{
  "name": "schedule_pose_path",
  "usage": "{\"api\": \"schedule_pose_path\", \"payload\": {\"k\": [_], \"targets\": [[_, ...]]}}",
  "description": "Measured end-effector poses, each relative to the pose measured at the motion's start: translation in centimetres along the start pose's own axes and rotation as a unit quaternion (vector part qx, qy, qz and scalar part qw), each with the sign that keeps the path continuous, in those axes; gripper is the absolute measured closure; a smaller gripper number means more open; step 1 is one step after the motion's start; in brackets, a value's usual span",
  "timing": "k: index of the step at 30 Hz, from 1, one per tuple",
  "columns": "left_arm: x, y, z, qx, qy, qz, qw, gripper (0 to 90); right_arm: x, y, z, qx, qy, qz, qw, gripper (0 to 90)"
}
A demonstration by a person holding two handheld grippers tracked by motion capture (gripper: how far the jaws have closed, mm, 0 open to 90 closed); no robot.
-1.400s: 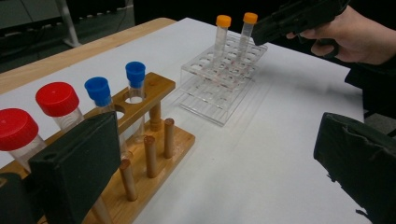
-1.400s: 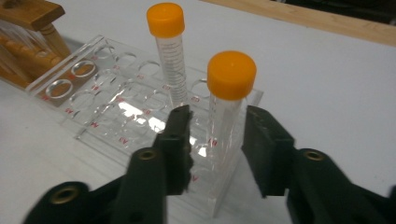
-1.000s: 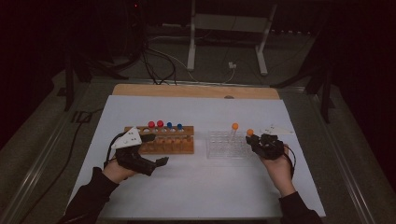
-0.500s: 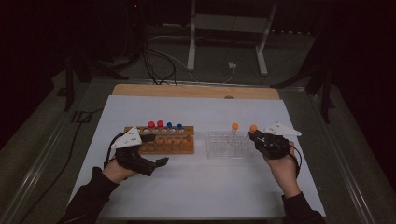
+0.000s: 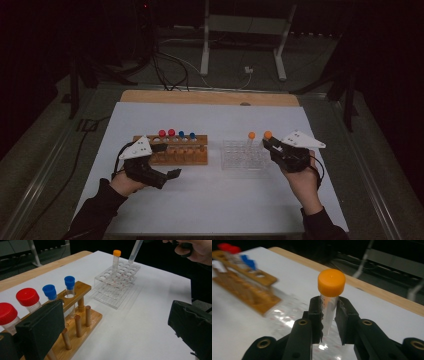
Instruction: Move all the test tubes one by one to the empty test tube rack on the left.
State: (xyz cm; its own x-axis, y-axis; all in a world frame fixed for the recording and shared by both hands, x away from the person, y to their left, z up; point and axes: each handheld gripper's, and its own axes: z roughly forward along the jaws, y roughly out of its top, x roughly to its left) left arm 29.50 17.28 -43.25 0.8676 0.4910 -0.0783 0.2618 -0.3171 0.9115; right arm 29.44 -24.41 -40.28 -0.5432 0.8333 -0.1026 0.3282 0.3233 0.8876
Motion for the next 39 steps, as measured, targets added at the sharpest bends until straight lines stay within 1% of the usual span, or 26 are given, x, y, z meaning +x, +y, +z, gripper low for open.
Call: {"api": "schedule_pose_path", "payload": {"k": [2,3,4,6,7,8,9,10,13,17,19,20,23,26,27,30,32,33,34,38,39], "targets": [[-0.1,0.1,0.1,0.002,0.001,0.003,1.0,1.7,0.8,0.2,0.1,-0.003,0.023,0.002,0.9997,75.1],[-0.1,0.1,0.1,0.003,0.002,0.003,1.0,1.7,1.5,0.3,0.2,-0.005,0.036,-0.002,0.9993,75.1],[-0.1,0.1,0.2,0.004,0.0,0.002,1.0,1.7,1.9,0.4,0.3,-0.005,0.044,-0.002,0.999,75.1],[-0.2,0.1,0.3,0.005,-0.002,0.001,1.0,1.6,3.0,0.5,0.5,-0.006,0.068,-0.013,0.9975,75.1],[-0.3,0.1,0.3,0.006,-0.002,0.003,1.0,1.7,3.4,0.6,0.6,-0.006,0.076,-0.015,0.997,75.1],[-0.4,0.2,0.3,0.005,-0.005,0.002,1.0,1.7,4.0,0.6,0.7,-0.005,0.091,-0.017,0.9957,75.1],[-0.4,0.2,0.3,0.003,-0.007,0.001,1.0,1.7,4.4,0.6,0.8,-0.005,0.101,-0.017,0.9948,75.1],[-0.5,0.3,0.4,0.003,-0.008,0.002,1.0,1.7,5.2,0.6,1.0,-0.003,0.113,-0.023,0.9933,75.1],[-0.8,0.5,0.5,0.001,-0.015,0.004,0.9999,1.9,6.8,0.4,1.7,0.006,0.136,-0.04,0.9899,75.1],[-1.3,0.7,0.8,-0.004,-0.027,0.005,0.9996,2.2,8.7,-0.1,2.7,0.021,0.165,-0.052,0.9847,75.1],[-1.6,0.8,0.9,-0.007,-0.034,0.007,0.9994,5.0,9.3,-0.2,3.0,0.025,0.174,-0.058,0.9828,75.1],[-1.8,0.8,1.0,-0.008,-0.039,0.008,0.9992,5.3,9.7,-0.3,3.2,0.027,0.179,-0.057,0.9818,75.1],[-2.2,1.0,1.4,-0.012,-0.052,0.01,0.9985,8.6,10.7,-0.5,3.6,0.032,0.195,-0.065,0.9781,75.1],[-2.7,1.1,1.9,-0.014,-0.065,0.015,0.9977,16.5,11.6,-0.7,4.0,0.039,0.207,-0.072,0.975,75.1],[-2.9,1.1,2.1,-0.012,-0.068,0.017,0.9974,17.2,11.8,-0.7,4.1,0.04,0.21,-0.074,0.9742,75.1],[-3.4,1.2,2.6,-0.011,-0.079,0.022,0.9966,25.4,12.3,-0.7,4.3,0.042,0.217,-0.076,0.9724,75.1],[-3.6,1.2,2.8,-0.011,-0.083,0.025,0.9961,31.3,12.5,-0.7,4.3,0.045,0.221,-0.079,0.9711,75.1],[-3.7,1.2,3.0,-0.011,-0.083,0.029,0.9961,34.1,12.6,-0.7,4.3,0.047,0.223,-0.078,0.9707,75.1],[-3.7,1.2,3.0,-0.012,-0.084,0.029,0.9959,36.7,12.5,-0.7,4.3,0.047,0.226,-0.074,0.9701,75.1],[-3.9,1.3,3.4,-0.015,-0.088,0.03,0.9956,44.0,12.5,-0.7,4.3,0.048,0.227,-0.073,0.9699,75.1],[-4.0,1.3,3.6,-0.013,-0.086,0.035,0.9956,46.3,12.6,-0.7,4.3,0.048,0.228,-0.073,0.9698,75.1]]}}
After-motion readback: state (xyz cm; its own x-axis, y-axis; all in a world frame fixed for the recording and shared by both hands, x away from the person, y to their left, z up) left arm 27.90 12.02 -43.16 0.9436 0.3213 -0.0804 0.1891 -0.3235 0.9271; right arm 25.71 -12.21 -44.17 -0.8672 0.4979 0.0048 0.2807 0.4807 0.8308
